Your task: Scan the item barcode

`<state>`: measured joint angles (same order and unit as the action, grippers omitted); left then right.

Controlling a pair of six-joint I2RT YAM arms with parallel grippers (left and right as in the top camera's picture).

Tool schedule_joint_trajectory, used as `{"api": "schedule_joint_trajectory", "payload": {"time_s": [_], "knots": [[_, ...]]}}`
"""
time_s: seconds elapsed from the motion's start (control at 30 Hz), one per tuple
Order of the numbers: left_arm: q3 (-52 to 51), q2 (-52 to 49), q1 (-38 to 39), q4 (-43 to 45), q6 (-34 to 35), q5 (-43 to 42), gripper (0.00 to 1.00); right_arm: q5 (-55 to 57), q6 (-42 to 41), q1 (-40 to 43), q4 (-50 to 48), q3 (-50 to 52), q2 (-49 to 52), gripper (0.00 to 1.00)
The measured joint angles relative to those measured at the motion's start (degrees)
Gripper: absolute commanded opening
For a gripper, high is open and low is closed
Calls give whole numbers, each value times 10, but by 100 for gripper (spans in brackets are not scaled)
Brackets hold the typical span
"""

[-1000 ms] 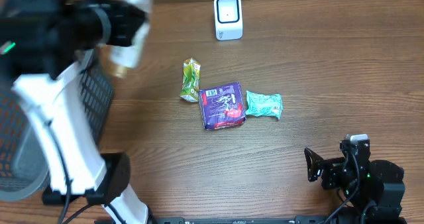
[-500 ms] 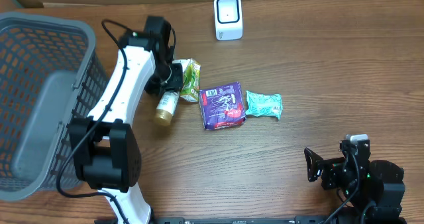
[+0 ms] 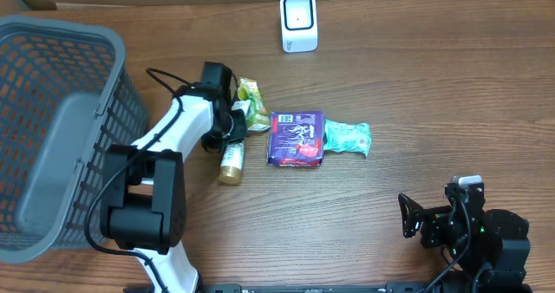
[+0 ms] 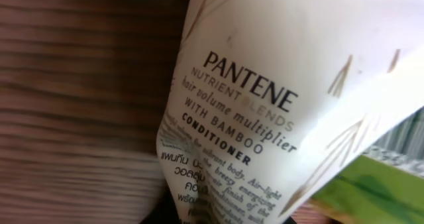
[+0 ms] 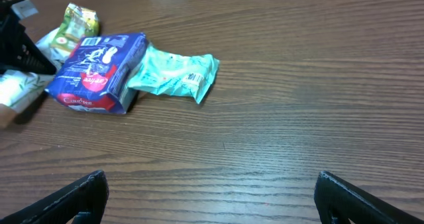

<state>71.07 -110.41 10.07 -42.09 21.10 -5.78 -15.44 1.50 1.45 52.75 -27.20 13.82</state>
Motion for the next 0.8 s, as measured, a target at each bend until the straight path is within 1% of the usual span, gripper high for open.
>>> {"api": "schedule_joint_trajectory", "payload": {"time_s": [0.03, 0.07, 0.1, 0.13, 0.27, 0.33, 0.4, 0.43, 0.53, 0.57, 0.6, 0.67, 0.73, 0.8], "knots": [[0, 0, 8, 4, 0, -3, 20, 0, 0, 0, 0, 0, 0, 100], [-1, 0, 19, 10, 0, -7, 38, 0, 0, 0, 0, 0, 0, 100], [-1, 0, 30, 13, -1, -9, 80, 0, 0, 0, 0, 0, 0, 100], [-1, 0, 43, 15, -4, -15, 100, 0, 0, 0, 0, 0, 0, 100], [-1, 0, 70, 12, -19, -21, 100, 0, 0, 0, 0, 0, 0, 100], [0, 0, 70, -10, -24, -22, 100, 0, 0, 0, 0, 0, 0, 100], [10, 0, 58, -55, -31, -22, 100, 0, 0, 0, 0, 0, 0, 100], [27, 0, 50, -91, -35, -22, 100, 0, 0, 0, 0, 0, 0, 100], [93, 2, 19, -155, -49, -22, 99, 1, 0, 0, 1, 0, 0, 100], [113, 6, 10, -164, -53, -21, 100, 6, 1, 0, 5, 0, 0, 100], [151, 12, -3, -193, -63, -21, 100, 16, 2, 0, 23, -1, 0, 100], [189, 30, -17, -216, -73, -21, 100, 33, 3, 0, 57, -1, 0, 100], [266, 75, -34, -250, -92, -21, 99, 44, 3, 0, 64, -1, 0, 100], [312, 116, -34, -262, -103, -21, 100, 49, 4, 0, 64, -1, 0, 100]]}}
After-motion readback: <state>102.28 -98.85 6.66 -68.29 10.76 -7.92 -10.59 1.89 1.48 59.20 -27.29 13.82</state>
